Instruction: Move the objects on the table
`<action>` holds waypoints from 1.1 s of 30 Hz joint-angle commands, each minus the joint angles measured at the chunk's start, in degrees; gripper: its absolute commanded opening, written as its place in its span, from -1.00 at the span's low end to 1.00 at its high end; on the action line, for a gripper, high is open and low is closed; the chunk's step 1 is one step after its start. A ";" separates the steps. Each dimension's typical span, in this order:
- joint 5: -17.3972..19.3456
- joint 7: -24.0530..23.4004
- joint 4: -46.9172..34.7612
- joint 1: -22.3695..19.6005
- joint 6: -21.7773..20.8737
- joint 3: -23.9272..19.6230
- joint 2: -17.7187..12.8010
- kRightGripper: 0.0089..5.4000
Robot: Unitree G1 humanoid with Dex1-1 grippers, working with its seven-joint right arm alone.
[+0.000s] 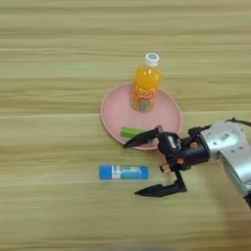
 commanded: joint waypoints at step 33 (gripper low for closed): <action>-10.40 -5.80 -2.81 -3.83 -2.98 3.61 -2.93 0.24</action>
